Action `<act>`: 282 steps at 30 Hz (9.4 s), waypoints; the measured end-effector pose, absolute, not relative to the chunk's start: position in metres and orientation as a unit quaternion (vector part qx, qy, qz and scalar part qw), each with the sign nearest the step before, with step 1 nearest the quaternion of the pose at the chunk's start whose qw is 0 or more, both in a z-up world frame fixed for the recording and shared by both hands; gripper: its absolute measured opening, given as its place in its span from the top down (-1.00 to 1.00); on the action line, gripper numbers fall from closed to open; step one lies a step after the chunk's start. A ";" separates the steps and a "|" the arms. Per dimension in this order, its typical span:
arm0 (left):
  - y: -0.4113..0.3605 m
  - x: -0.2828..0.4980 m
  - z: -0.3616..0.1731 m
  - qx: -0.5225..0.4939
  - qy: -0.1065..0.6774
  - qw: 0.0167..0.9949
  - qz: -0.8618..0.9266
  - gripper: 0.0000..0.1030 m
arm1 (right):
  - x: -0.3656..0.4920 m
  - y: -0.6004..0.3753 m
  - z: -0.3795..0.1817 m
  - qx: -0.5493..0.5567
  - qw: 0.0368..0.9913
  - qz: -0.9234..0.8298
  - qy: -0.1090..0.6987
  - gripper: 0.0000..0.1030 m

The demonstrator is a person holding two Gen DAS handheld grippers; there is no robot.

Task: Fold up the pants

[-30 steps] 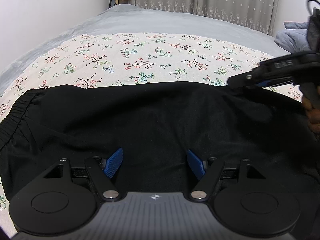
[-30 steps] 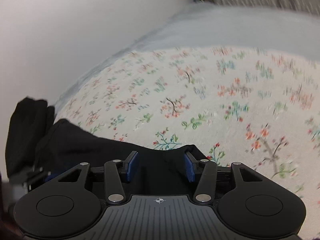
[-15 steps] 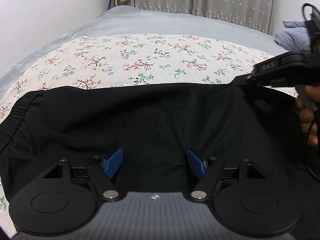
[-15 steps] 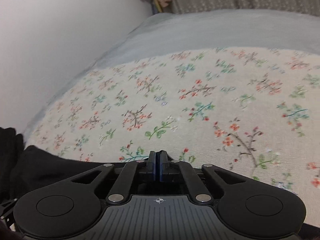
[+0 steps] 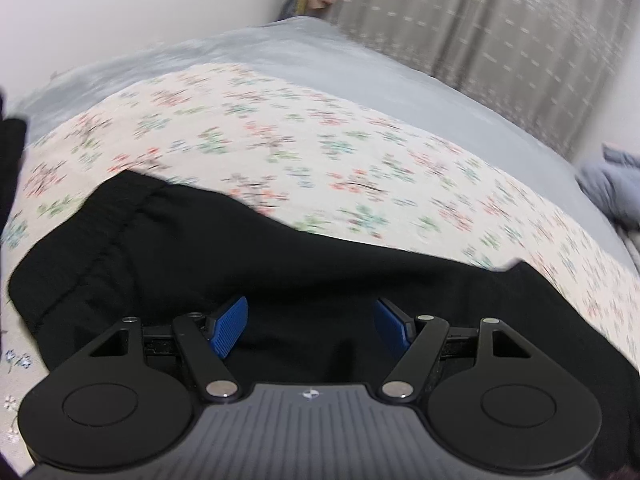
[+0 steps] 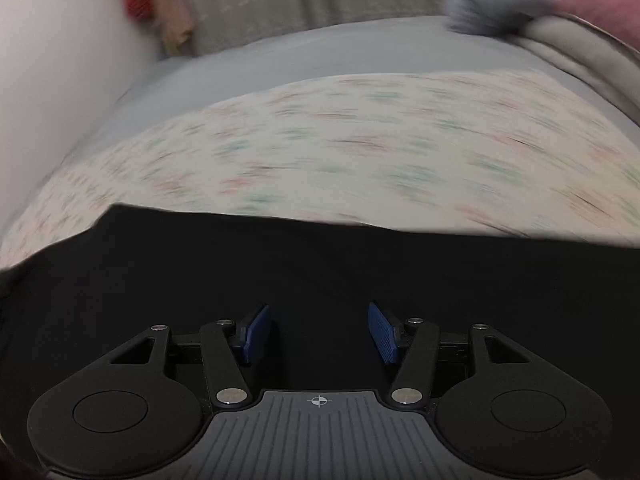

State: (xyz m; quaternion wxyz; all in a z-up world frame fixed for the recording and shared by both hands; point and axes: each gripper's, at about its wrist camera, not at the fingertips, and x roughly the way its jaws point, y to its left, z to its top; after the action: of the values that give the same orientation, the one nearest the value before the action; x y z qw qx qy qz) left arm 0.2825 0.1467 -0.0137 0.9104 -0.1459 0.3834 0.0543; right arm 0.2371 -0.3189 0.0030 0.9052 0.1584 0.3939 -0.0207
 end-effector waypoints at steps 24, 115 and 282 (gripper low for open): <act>0.141 0.249 -0.016 -0.055 0.374 0.925 0.052 -0.17 | 0.114 -0.343 0.022 0.095 0.905 -0.101 0.403 -0.50; -0.066 0.165 -0.042 0.120 0.353 0.914 -0.161 -0.29 | -0.011 -0.509 -0.029 0.517 0.790 -0.237 0.227 0.66; -0.060 0.260 0.041 -0.134 0.415 0.865 -0.250 0.99 | 0.092 -0.087 0.042 -0.189 0.969 0.096 0.128 1.00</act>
State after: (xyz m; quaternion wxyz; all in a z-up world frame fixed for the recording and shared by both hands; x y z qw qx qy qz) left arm 0.2603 -0.0600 0.0407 0.8646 -0.1335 0.4146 -0.2504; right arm 0.0917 -0.0871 0.0419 0.9689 -0.1888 0.1281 0.0955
